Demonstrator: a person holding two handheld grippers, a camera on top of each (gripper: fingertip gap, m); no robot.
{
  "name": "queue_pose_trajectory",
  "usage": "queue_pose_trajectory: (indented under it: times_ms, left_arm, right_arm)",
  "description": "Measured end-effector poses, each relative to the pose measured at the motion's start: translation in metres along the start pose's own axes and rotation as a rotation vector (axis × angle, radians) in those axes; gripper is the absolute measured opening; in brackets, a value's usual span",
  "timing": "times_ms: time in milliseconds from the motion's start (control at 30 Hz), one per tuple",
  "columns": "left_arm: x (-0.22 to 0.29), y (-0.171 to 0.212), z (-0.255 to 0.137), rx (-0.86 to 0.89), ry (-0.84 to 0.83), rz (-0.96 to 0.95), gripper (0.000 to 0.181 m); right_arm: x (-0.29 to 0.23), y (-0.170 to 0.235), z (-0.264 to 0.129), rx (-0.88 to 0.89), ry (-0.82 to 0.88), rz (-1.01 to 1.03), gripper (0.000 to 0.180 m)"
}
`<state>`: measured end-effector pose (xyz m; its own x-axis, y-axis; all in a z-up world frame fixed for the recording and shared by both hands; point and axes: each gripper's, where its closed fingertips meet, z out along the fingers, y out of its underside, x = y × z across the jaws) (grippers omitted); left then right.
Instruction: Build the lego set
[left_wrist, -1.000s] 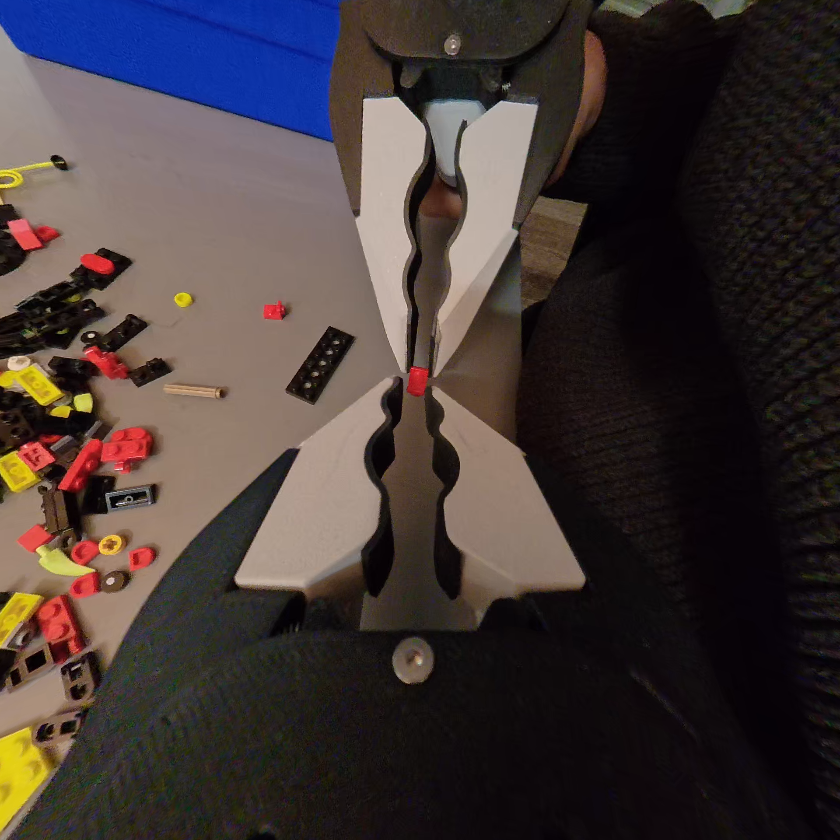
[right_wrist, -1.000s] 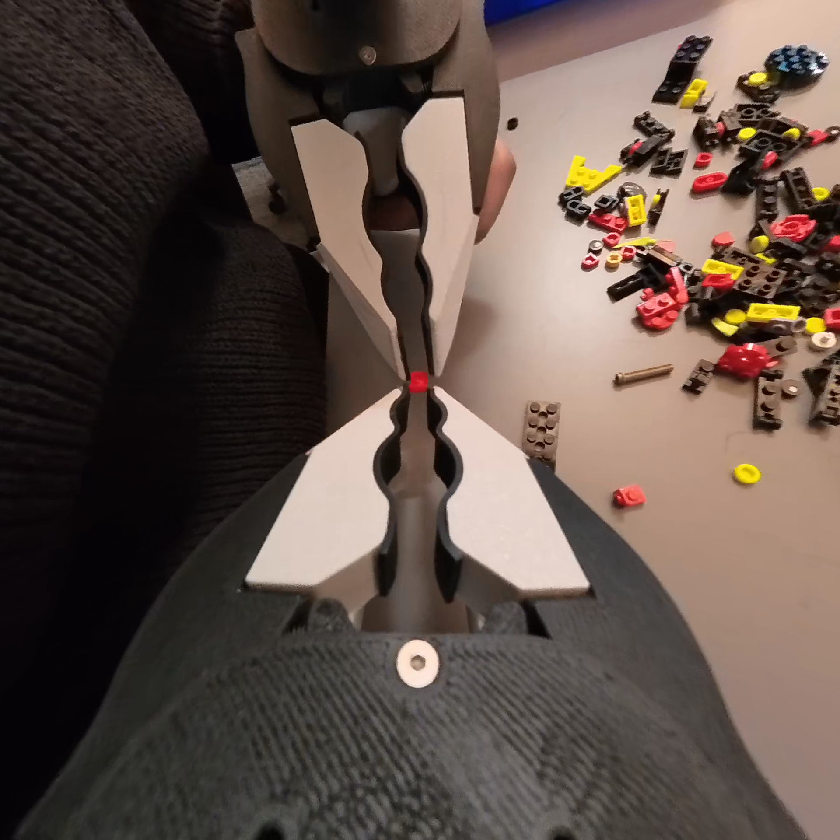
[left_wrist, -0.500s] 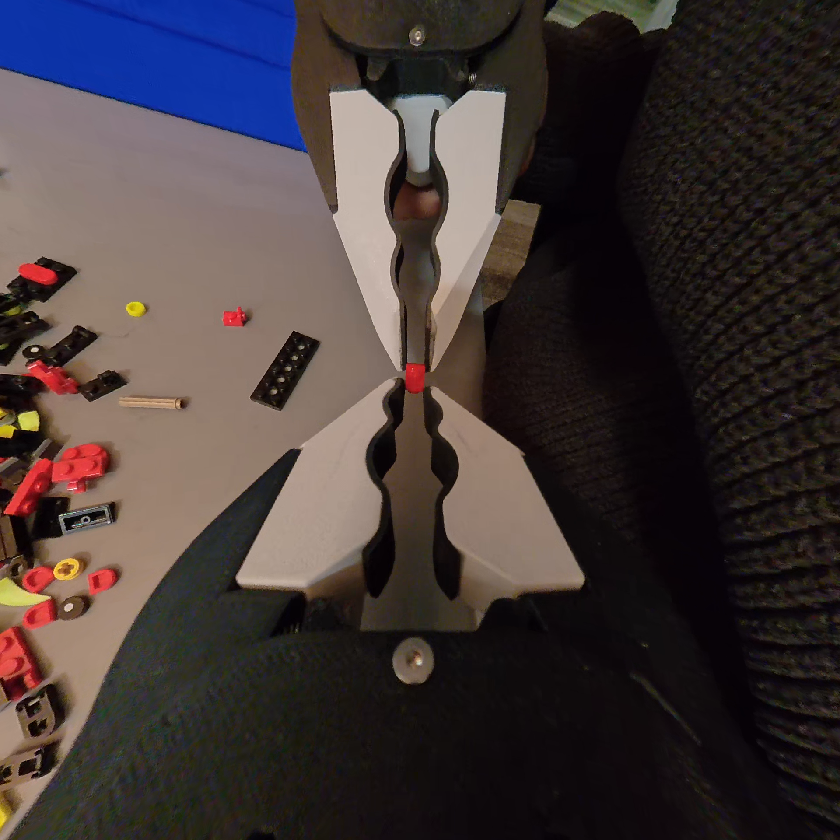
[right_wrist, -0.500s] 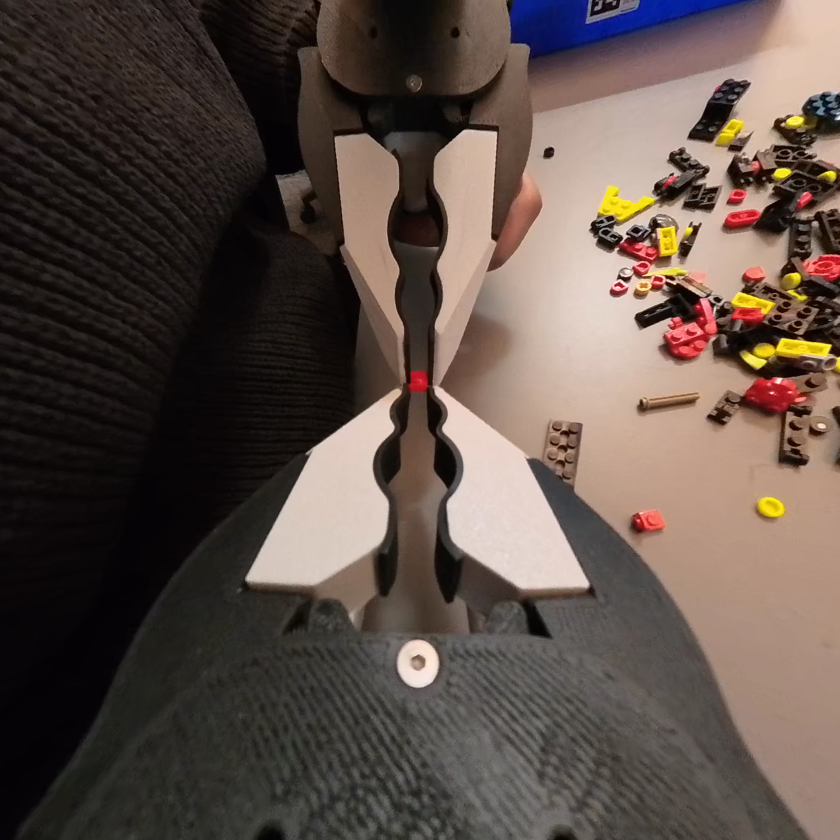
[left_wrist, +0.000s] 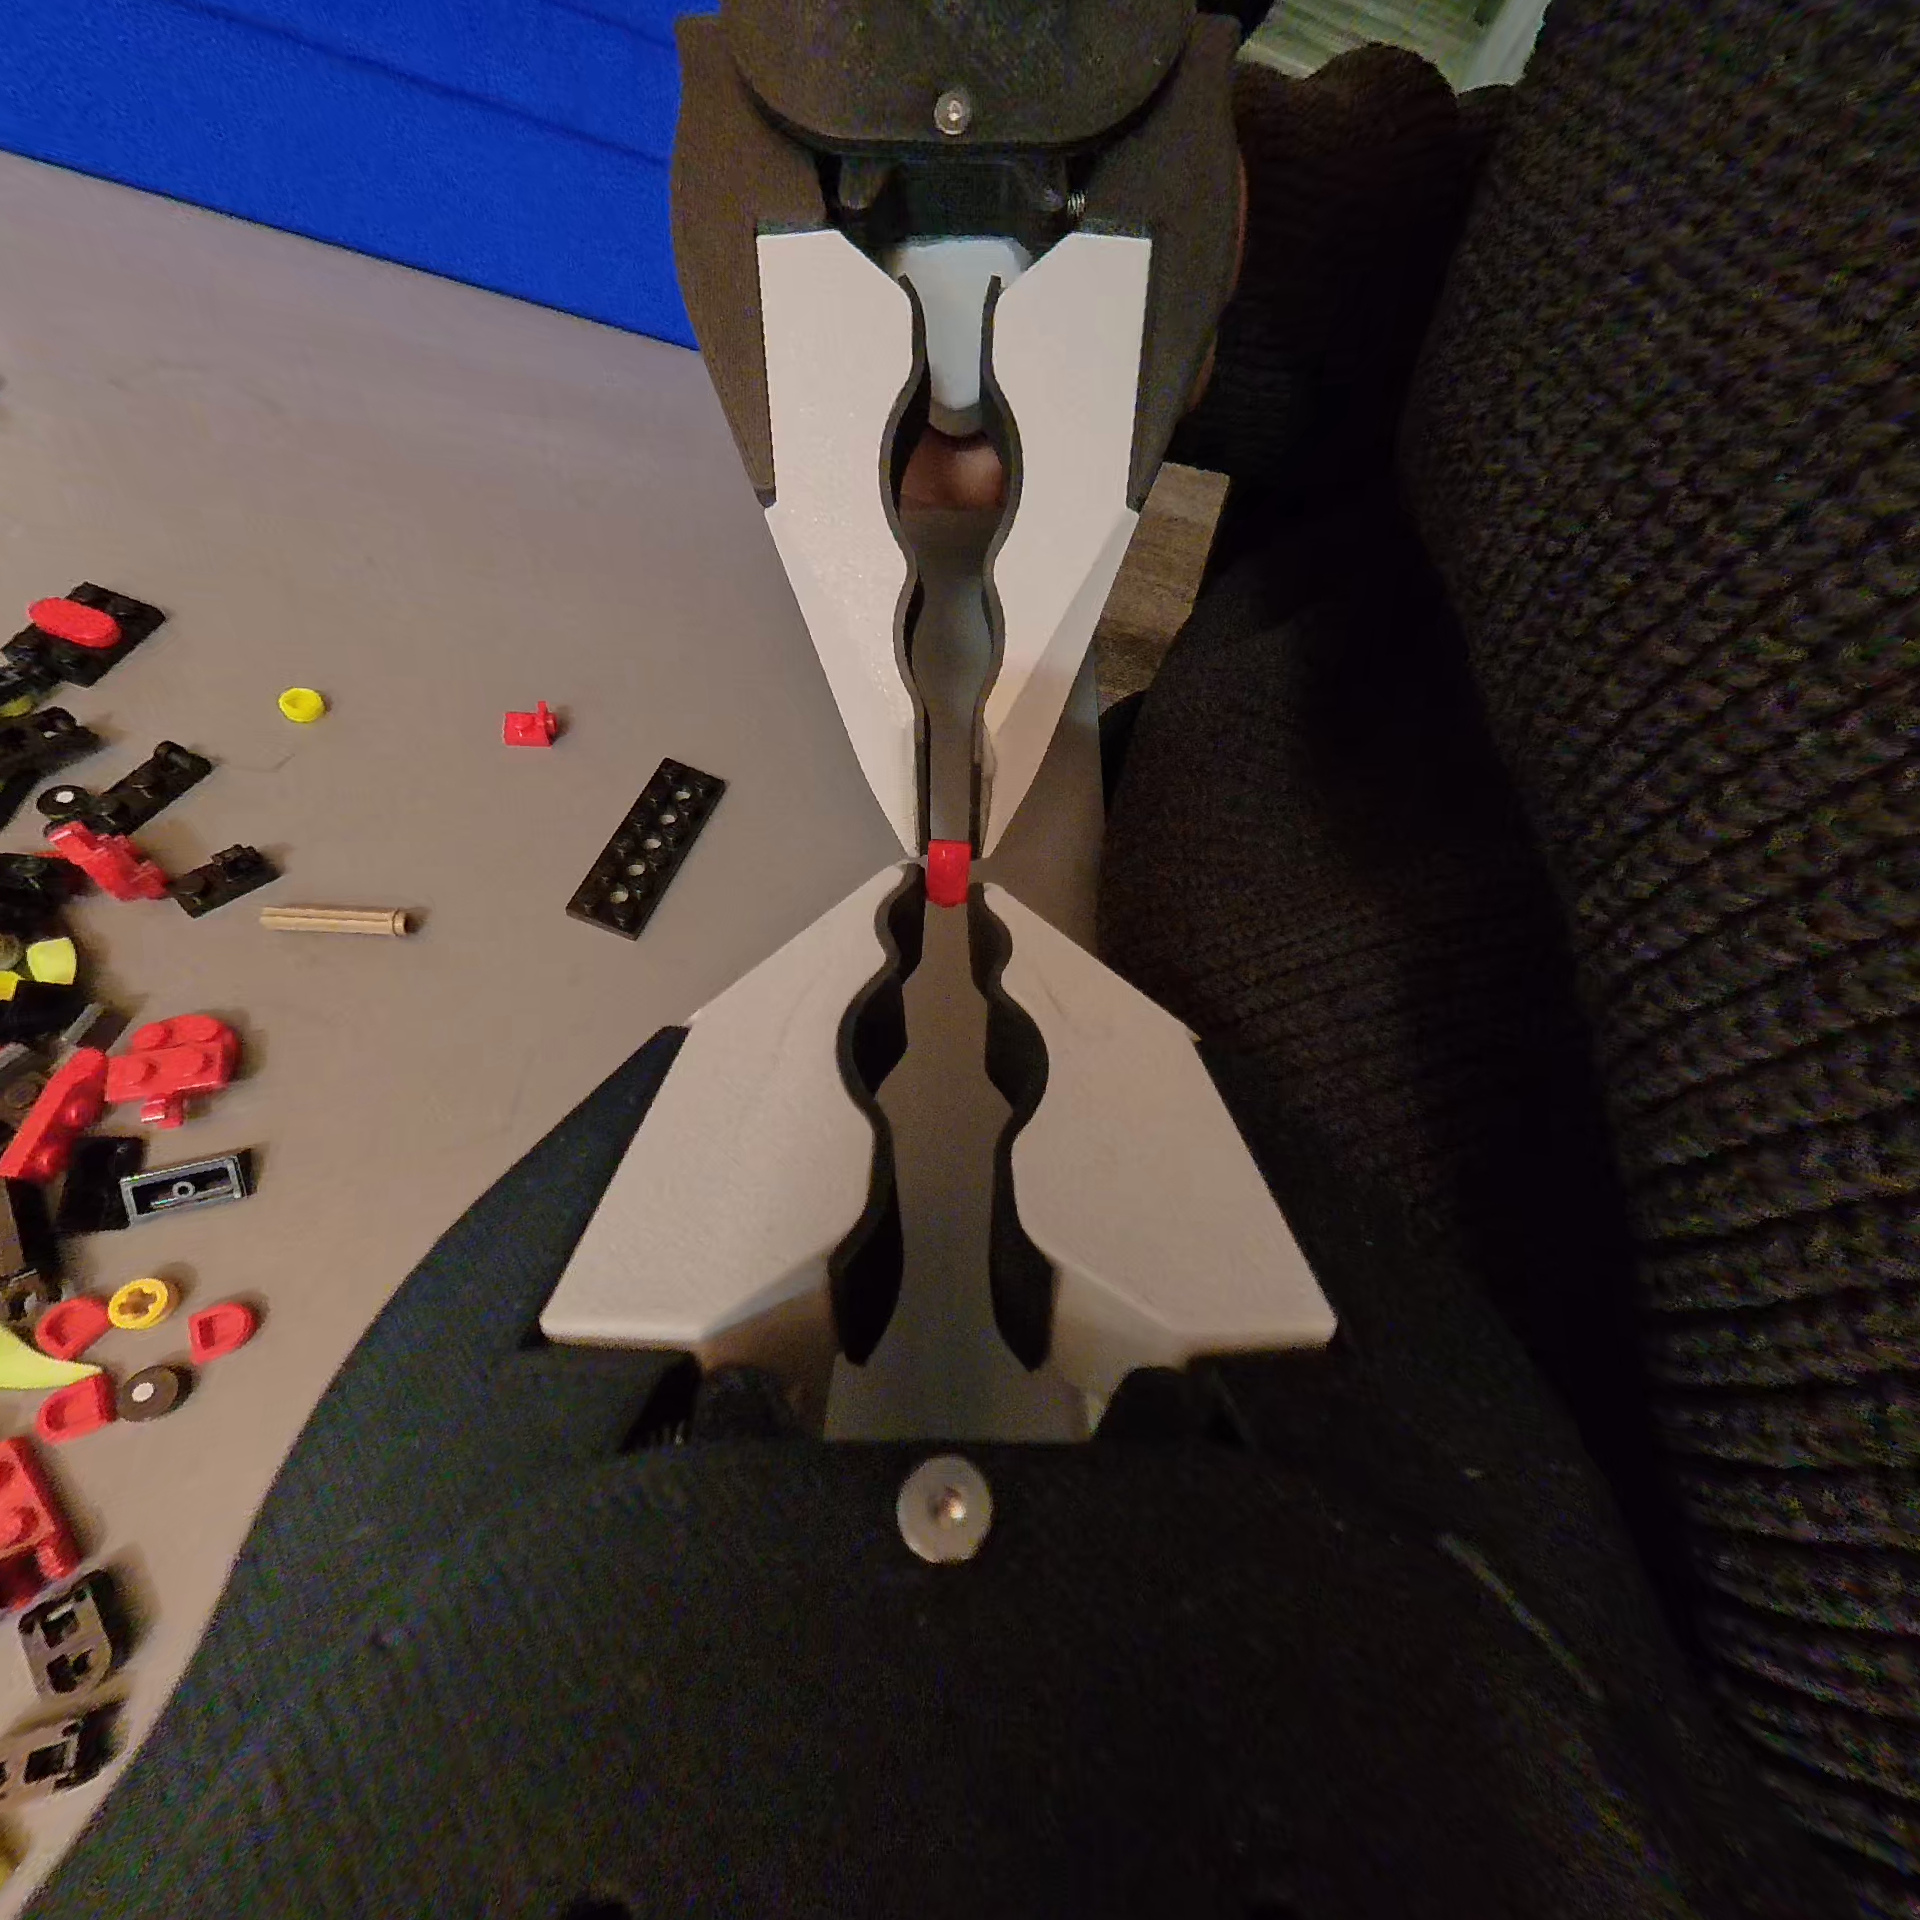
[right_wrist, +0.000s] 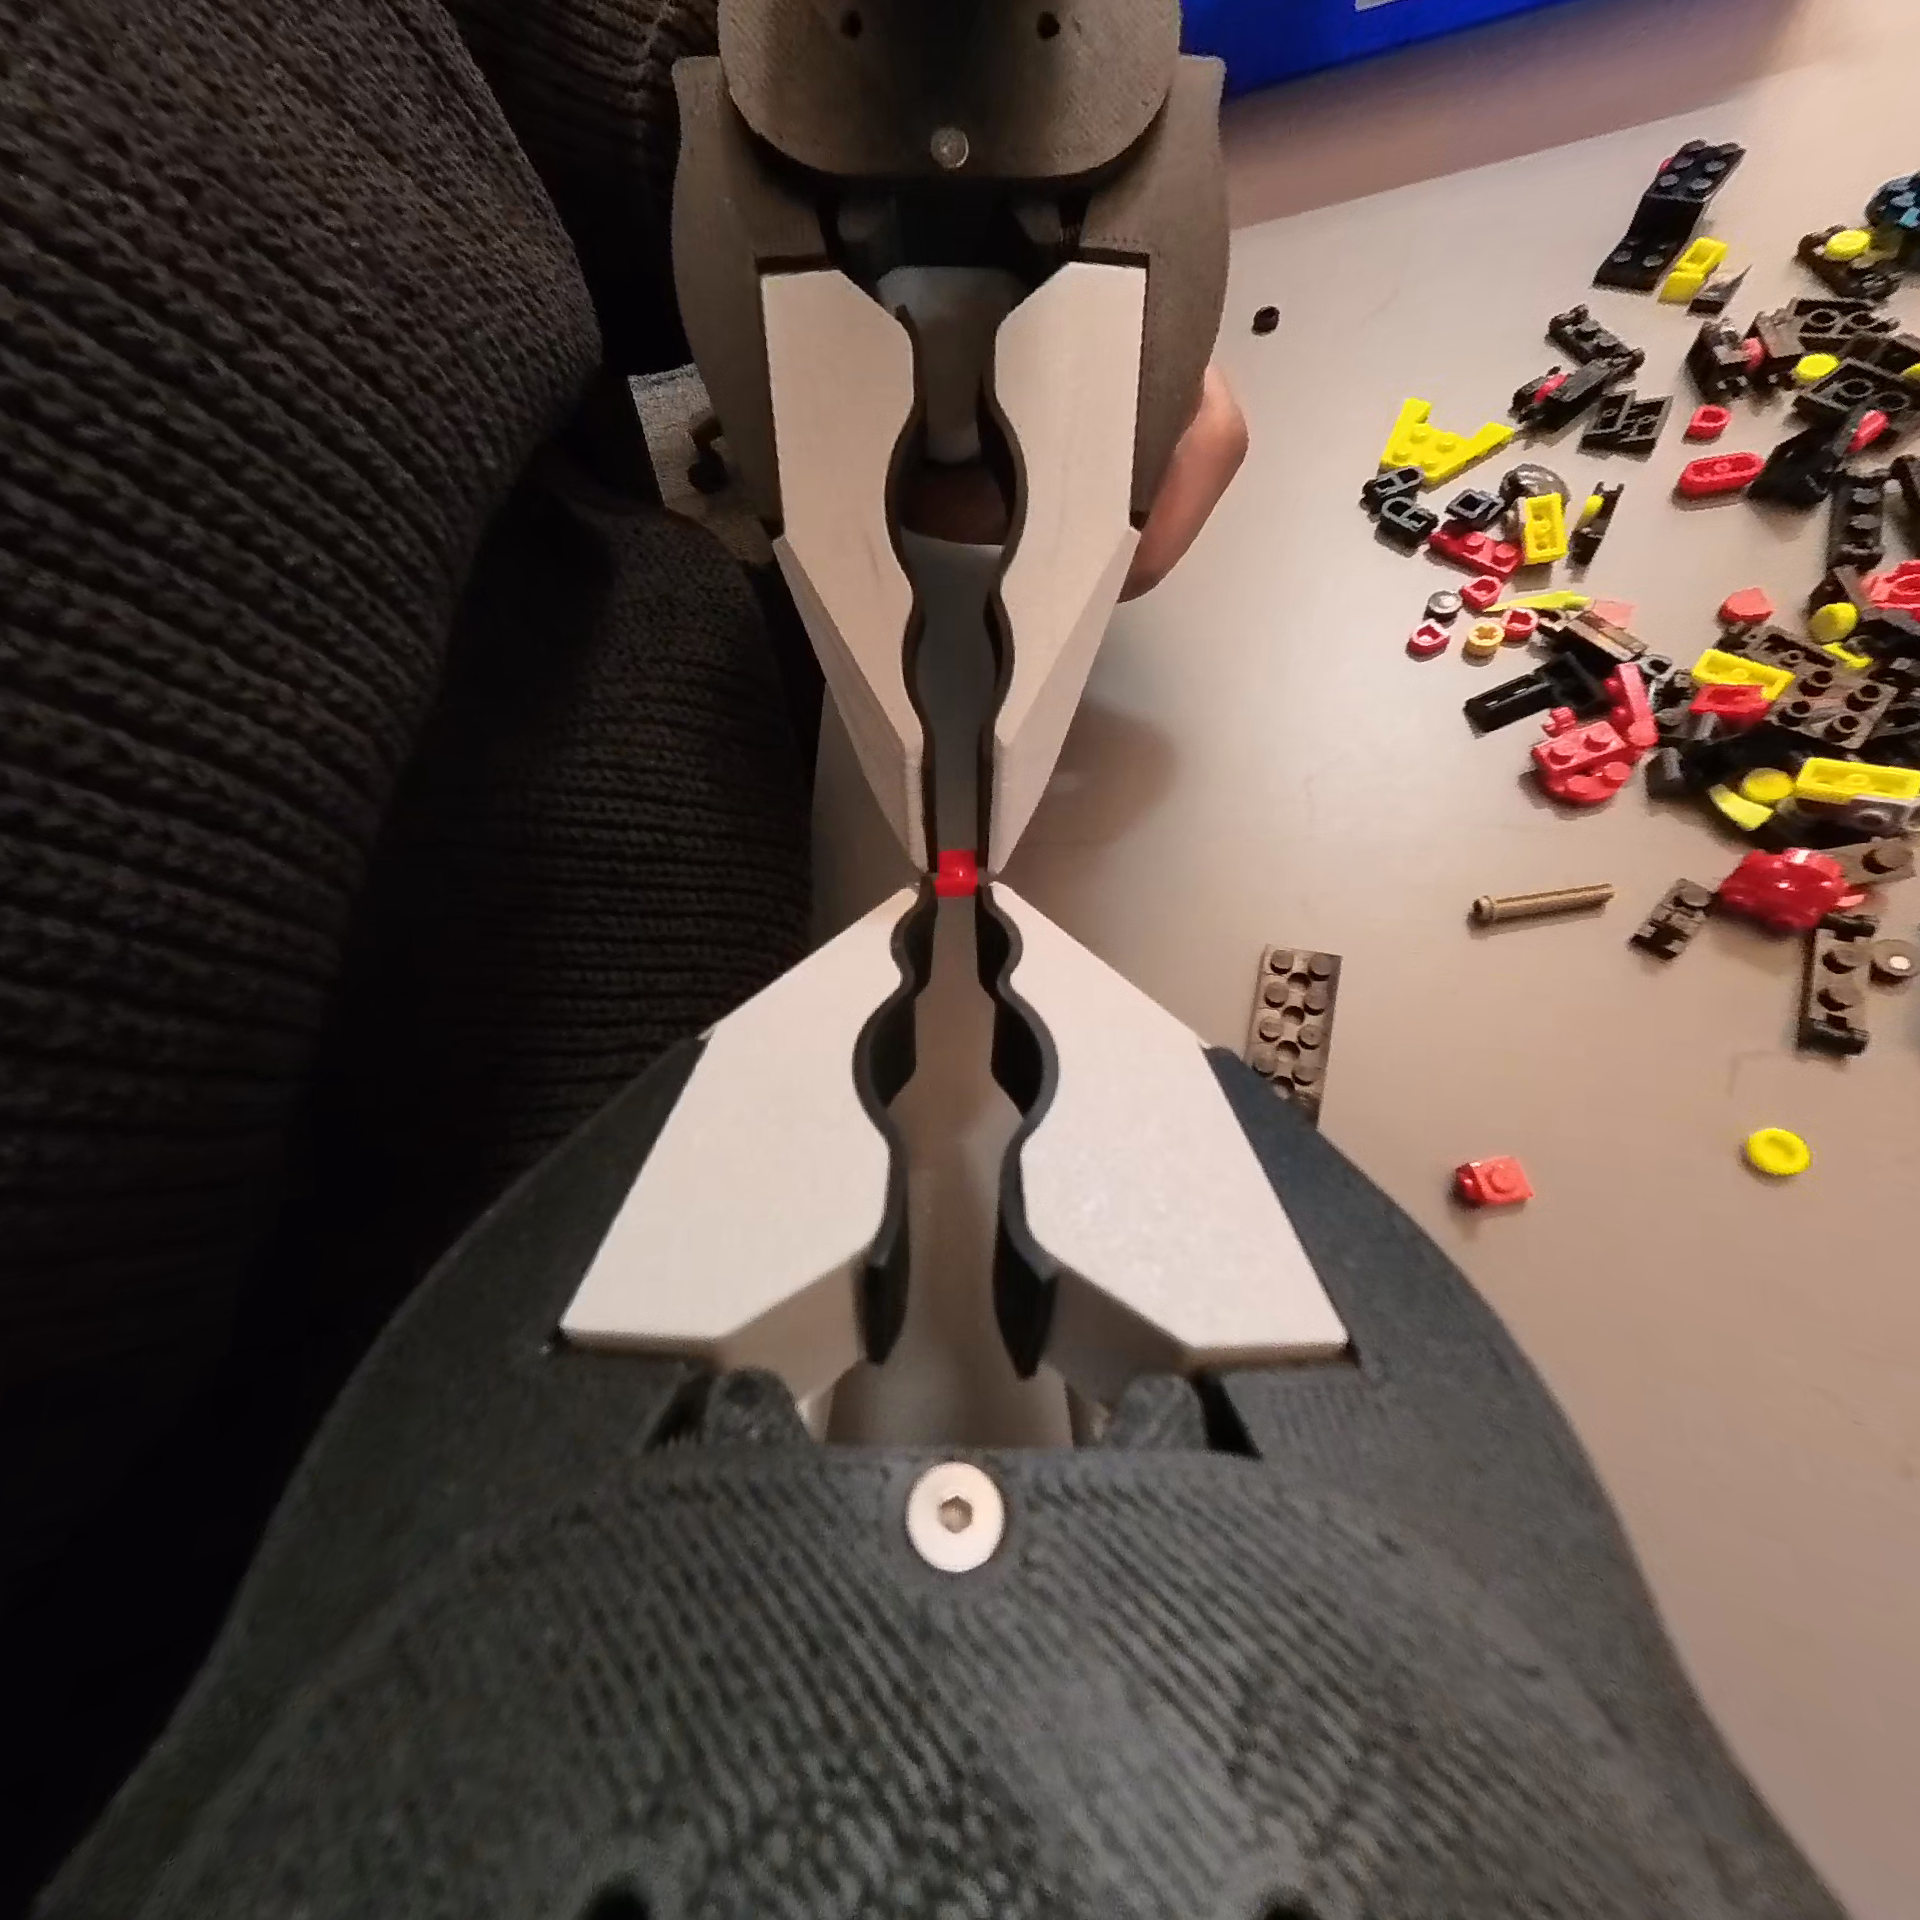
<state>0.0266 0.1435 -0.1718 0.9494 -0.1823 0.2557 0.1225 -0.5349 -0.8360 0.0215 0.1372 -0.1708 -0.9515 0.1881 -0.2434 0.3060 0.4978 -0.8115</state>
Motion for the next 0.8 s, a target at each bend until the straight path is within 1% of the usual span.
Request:
queue_pose_trajectory:
  times_ms: [533, 800]
  left_arm:
    - [0.001, 0.0, 0.0, -0.001, 0.005, -0.004, 0.005]
    - [-0.001, -0.009, -0.005, 0.033, 0.004, -0.022, 0.004]
  right_arm:
    - [-0.001, -0.001, 0.0, 0.003, -0.001, -0.01, 0.006]
    - [0.0, -0.008, -0.005, 0.057, -0.006, 0.012, 0.006]
